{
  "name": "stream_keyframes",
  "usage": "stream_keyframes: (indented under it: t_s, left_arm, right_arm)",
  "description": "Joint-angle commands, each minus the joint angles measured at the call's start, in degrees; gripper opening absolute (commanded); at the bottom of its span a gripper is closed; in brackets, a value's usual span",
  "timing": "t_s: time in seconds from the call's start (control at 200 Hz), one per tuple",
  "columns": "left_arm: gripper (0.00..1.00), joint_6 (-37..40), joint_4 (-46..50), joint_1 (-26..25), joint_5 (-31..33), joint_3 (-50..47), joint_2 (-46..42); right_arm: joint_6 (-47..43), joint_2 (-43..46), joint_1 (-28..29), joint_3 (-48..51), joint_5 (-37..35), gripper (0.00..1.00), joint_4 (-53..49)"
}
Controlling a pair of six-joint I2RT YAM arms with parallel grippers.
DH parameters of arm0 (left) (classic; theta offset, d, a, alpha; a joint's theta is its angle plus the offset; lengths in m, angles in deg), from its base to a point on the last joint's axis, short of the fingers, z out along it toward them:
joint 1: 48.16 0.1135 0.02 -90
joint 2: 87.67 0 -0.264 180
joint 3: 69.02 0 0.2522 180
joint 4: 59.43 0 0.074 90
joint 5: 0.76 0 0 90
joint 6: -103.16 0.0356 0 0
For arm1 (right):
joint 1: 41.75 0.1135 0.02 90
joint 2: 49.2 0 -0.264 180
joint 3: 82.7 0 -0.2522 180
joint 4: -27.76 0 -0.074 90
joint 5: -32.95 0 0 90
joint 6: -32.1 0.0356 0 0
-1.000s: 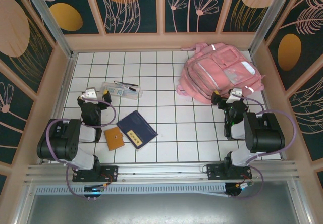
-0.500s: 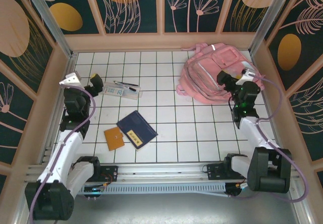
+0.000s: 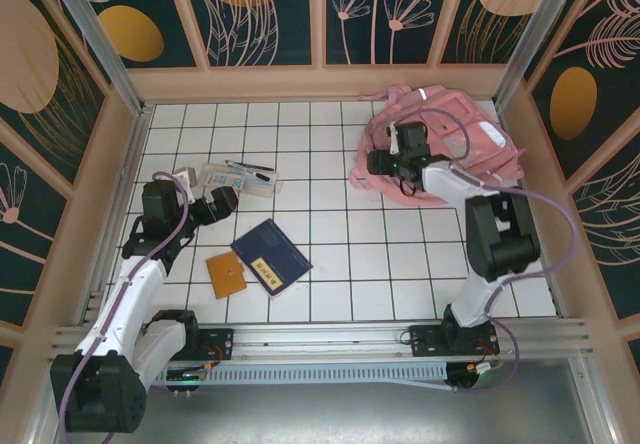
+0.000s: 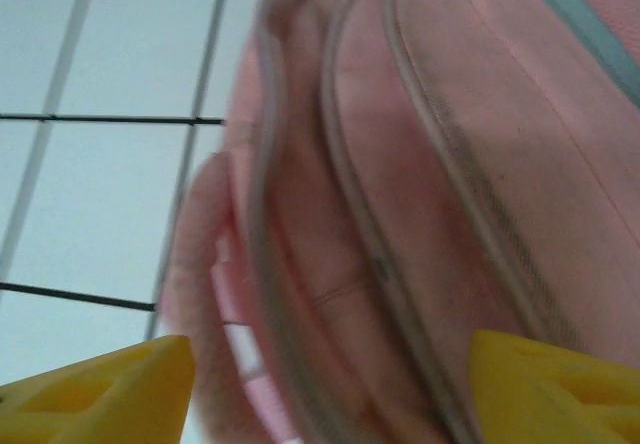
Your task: Pack books, pencil case, and school supplies into a backpack
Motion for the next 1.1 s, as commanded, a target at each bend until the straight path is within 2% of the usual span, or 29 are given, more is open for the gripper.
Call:
stream_keyframes:
  t_s: [0.0, 0.125, 0.245, 0.29, 0.405, 0.555, 0.616, 0.651, 0.736, 0.916, 1.096]
  left_arm:
    - [0.99, -0.65, 6.79, -0.81, -5.60, 1.67, 0.41]
    - [0.99, -1.41, 8.01, -4.13, -5.91, 2.31, 0.23]
    - [0.99, -4.70, 4.70, -7.50, -5.66, 1.43, 0.01]
    - [0.99, -7.01, 2.50, -8.29, -6.48, 0.81, 0.32]
    - [0.99, -11.91, -3.55, -11.41, -7.88, -0.25, 1.72]
    - [0.99, -14.51, -8.53, -17.40, -3.88, 0.76, 7.96]
    - [0.99, -15.11, -9.68, -19.95, -2.78, 2.24, 12.14]
    - [0.99, -15.40, -10.16, -21.48, -2.22, 3.36, 14.77]
    - [0.99, -16.74, -10.54, -24.75, -0.45, 6.58, 20.88]
    - [0.99, -19.13, -10.60, -29.74, 3.76, 13.18, 30.99]
    - [0.98, -21.50, -11.11, -32.91, 5.41, 20.13, 39.48]
  right_arm:
    - [-4.53, -4.56, -0.32, -6.67, -0.92, 0.66, -7.77]
    - [-4.84, -7.88, -0.12, -9.65, 5.36, 0.47, -9.89]
    - [-4.30, -7.88, -0.04, -10.50, 11.46, 0.10, -9.68]
    - [-2.69, -7.32, 0.07, -11.05, 14.81, 0.00, -9.59]
    - [5.42, -4.93, 1.12, -9.62, 28.66, 0.00, -2.94]
    - [17.65, -5.13, 6.42, -6.48, 36.81, 0.00, 11.56]
    - [21.50, -6.23, 8.36, -5.96, 38.25, 0.22, 15.42]
    - [22.78, -5.72, 9.20, -5.12, 38.11, 0.31, 17.22]
    - [23.77, -1.40, 9.38, -1.53, 35.82, 0.42, 18.96]
    - [20.24, 12.21, 5.69, 6.61, 26.73, 0.47, 7.65]
    - [15.75, 28.34, 1.61, 18.69, 6.36, 0.54, -6.17]
